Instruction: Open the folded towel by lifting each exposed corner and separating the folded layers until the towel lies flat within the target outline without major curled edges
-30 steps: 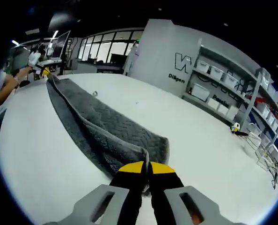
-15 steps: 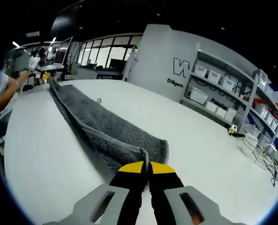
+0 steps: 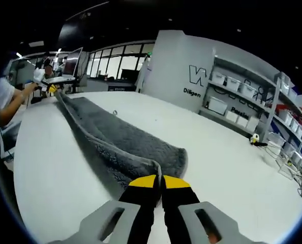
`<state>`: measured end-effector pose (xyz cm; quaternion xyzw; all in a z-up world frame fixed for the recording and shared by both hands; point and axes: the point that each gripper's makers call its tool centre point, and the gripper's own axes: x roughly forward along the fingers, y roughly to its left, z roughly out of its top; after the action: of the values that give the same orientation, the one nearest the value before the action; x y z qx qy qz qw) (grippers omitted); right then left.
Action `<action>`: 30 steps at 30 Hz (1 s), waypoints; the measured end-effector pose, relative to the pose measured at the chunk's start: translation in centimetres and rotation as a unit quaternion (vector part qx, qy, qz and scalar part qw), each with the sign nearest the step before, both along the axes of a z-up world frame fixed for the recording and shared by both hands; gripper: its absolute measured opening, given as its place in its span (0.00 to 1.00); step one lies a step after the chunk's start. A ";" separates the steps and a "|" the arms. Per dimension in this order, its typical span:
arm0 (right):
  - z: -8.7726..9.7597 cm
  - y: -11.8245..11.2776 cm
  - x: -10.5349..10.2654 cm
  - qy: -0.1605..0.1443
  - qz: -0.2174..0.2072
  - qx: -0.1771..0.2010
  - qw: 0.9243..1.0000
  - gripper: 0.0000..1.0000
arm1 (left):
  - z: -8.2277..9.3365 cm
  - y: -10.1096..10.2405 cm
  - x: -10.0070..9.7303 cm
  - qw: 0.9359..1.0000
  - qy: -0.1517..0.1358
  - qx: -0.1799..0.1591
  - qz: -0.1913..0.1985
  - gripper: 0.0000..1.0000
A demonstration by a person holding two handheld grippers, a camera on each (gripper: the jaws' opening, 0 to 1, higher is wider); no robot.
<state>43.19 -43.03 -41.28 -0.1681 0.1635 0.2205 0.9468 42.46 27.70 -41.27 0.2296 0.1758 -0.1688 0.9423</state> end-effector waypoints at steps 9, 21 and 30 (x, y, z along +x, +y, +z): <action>0.1 0.0 -1.6 0.002 0.009 -0.001 1.000 0.00 | 0.0 0.0 -2.0 1.000 0.000 -0.002 -0.003 0.02; -2.0 -1.0 -3.3 0.025 0.015 0.007 1.000 0.00 | -0.1 -1.3 -5.1 1.000 0.003 -0.021 -0.023 0.02; -3.8 -1.4 -4.2 0.049 0.034 0.015 0.998 0.00 | -1.2 -1.5 -6.2 0.998 0.013 -0.051 -0.032 0.02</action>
<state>38.95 -44.44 -45.10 -0.1482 0.2007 0.2632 0.9319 36.22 26.17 -42.43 0.1841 0.1721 -0.2105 0.9446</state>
